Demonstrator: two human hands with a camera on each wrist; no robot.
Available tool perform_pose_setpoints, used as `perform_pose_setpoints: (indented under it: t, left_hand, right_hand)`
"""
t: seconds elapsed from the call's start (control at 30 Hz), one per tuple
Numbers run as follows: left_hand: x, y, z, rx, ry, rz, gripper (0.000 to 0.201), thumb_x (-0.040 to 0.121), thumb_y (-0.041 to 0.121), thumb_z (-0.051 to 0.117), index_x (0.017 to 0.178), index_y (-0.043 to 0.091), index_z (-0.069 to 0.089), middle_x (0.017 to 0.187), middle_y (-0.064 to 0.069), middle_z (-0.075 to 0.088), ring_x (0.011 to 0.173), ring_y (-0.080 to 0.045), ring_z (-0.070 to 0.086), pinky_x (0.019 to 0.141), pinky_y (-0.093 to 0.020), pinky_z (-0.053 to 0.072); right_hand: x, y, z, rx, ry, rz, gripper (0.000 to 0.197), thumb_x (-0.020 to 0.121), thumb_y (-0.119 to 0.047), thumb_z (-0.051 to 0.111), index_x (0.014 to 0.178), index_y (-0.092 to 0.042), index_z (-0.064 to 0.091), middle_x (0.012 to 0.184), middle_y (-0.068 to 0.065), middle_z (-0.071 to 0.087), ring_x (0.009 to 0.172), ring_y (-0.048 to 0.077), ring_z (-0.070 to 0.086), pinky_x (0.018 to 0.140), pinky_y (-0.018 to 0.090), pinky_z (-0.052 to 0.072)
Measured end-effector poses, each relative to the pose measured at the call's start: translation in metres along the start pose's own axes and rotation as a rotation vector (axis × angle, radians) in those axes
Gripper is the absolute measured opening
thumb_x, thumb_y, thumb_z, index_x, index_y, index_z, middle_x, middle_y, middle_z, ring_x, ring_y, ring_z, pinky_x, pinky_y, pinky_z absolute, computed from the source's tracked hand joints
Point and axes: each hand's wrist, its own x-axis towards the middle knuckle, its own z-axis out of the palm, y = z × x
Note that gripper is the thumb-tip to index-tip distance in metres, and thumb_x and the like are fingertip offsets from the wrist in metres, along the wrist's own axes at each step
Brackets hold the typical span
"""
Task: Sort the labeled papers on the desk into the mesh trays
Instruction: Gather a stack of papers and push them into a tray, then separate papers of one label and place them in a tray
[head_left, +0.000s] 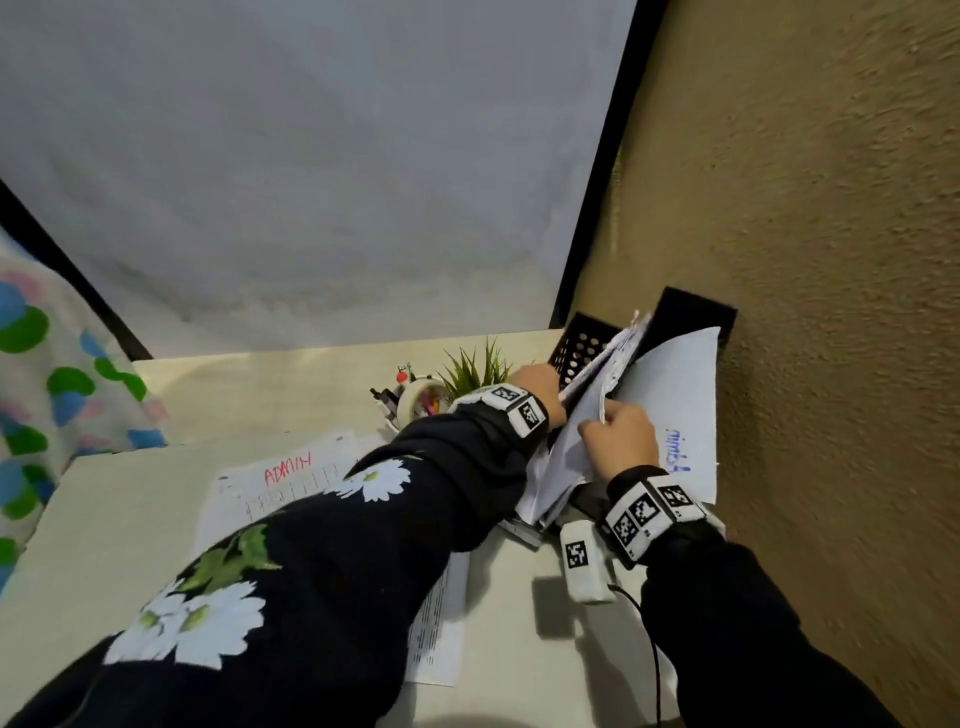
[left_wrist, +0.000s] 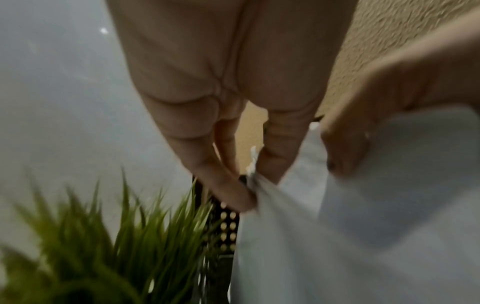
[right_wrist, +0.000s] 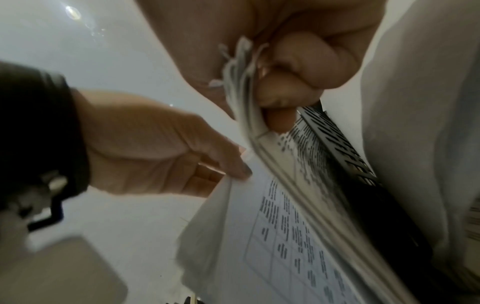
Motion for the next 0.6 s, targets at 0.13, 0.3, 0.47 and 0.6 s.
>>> perform_pose_setpoints:
  t: [0.13,0.3,0.47,0.6]
  left_hand:
    - [0.000,-0.013,0.010,-0.134,0.086,-0.028,0.024,0.083,0.005,0.056,0.106,0.003,0.061,0.109,-0.018,0.065,0.102,-0.035,0.060,0.085,-0.039,0.050]
    - [-0.027,-0.037,0.011,-0.503,0.267,-0.050,0.018,0.084,0.023,0.059,0.097,0.011,0.064,0.092,-0.007,0.069,0.086,-0.025,0.065,0.078,-0.033,0.054]
    - [-0.098,-0.145,0.035,-0.856,0.505,-0.336,0.015,0.088,0.013,0.058,0.102,0.013,0.062,0.105,-0.001,0.065,0.093,-0.015,0.062,0.081,-0.024,0.049]
    - [-0.162,-0.265,0.088,-0.682,0.435,-0.863,0.031,0.082,0.012,0.063,0.111,0.006,0.058,0.114,-0.012,0.062,0.089,-0.024,0.059,0.081,-0.032,0.050]
  right_hand:
    - [0.002,-0.003,0.001,0.016,0.019,-0.024,0.017,0.077,-0.006,0.055,0.088,-0.010,0.067,0.077,0.011,0.059,0.074,0.031,0.052,0.067,0.027,0.037]
    - [-0.006,-0.004,0.022,0.071,0.037,-0.081,0.016,0.083,-0.023,0.059,0.087,-0.008,0.065,0.061,0.006,0.054,0.067,0.028,0.052,0.064,0.031,0.042]
    - [-0.045,-0.014,0.038,0.434,-0.023,-0.257,0.013,0.089,-0.025,0.059,0.083,-0.015,0.065,0.065,0.009,0.059,0.055,0.023,0.051,0.054,0.035,0.049]
    - [-0.077,-0.012,0.080,0.402,-0.326,-0.221,0.023,0.090,-0.018,0.058,0.068,-0.012,0.059,0.055,0.003,0.051,0.050,0.020,0.048,0.047,0.027,0.042]
